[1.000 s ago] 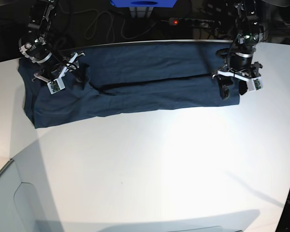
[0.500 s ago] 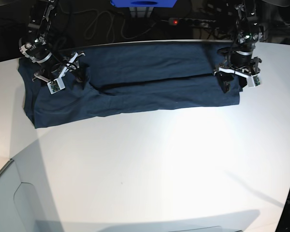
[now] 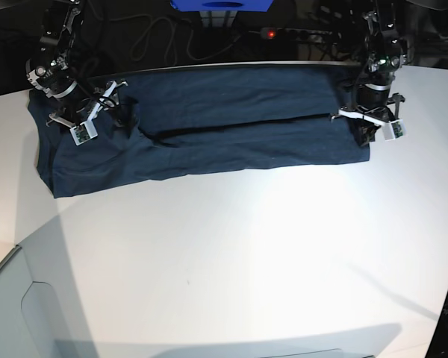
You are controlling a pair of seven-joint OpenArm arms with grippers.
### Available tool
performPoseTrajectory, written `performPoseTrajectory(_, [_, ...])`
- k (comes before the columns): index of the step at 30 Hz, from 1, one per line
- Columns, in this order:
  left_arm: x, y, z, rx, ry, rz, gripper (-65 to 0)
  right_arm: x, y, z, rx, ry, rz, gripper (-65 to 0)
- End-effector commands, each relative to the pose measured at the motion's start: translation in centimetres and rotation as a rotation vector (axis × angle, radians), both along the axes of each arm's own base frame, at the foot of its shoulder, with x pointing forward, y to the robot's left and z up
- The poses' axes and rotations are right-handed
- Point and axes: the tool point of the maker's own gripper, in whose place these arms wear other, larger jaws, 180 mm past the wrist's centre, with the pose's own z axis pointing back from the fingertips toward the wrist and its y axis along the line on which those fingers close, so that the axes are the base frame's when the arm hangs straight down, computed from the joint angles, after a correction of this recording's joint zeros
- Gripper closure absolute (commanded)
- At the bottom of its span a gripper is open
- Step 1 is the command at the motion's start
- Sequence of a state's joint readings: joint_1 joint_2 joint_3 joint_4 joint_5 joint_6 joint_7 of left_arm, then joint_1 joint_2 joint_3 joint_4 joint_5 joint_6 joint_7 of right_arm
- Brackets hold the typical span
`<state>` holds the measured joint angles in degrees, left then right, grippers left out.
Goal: Fold the T-shirt properly
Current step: 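Pinch the strip ends with the right and left grippers, then lift the strip end slightly with the left gripper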
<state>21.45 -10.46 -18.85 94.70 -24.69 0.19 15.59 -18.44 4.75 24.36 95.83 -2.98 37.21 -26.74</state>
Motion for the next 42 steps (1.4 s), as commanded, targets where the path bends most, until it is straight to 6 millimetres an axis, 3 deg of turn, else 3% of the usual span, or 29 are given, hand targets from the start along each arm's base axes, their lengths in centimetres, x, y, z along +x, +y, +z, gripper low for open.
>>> performPoseTrajectory(1, [0.5, 0.2, 1.3, 0.016, -0.046, -0.008, 0.0, 0.5, 0.1, 0.9, 0.007, -0.038, 0.018, -40.2])
performPoseTrajectory(11, [-1.6, -0.9, 3.3, 0.036, -0.058, -0.045, 0.0, 0.7, 0.1, 1.1, 0.007, -0.044, 0.018, -40.2])
performPoseTrajectory(16, [-2.7, 1.2, 4.5, 0.076, -0.066, 0.006, 0.0, 0.7, 0.1, 1.1, 0.007, -0.044, 0.018, -40.2])
performPoseTrajectory(21, [-4.0, 2.2, 4.1, 0.096, -0.032, 0.019, 0.0, 0.7, 0.1, 1.0, 0.009, -0.044, 0.017, -40.2])
performPoseTrajectory(33, [-5.1, 1.9, 3.1, 0.085, 0.004, 0.015, 0.0, 0.6, 0.1, 1.2, 0.008, -0.048, 0.019, -40.2])
performPoseTrajectory(36, [-5.3, 2.0, 2.9, 0.085, 0.01, 0.016, 0.0, 0.4, 0.0, 2.0, -0.006, -0.066, 0.025, -40.2])
performPoseTrajectory(42, [-5.3, 2.0, 2.9, 0.088, 0.013, 0.013, 0.0, 1.0, -0.8, 6.0, -0.074, -0.168, 0.024, -40.2])
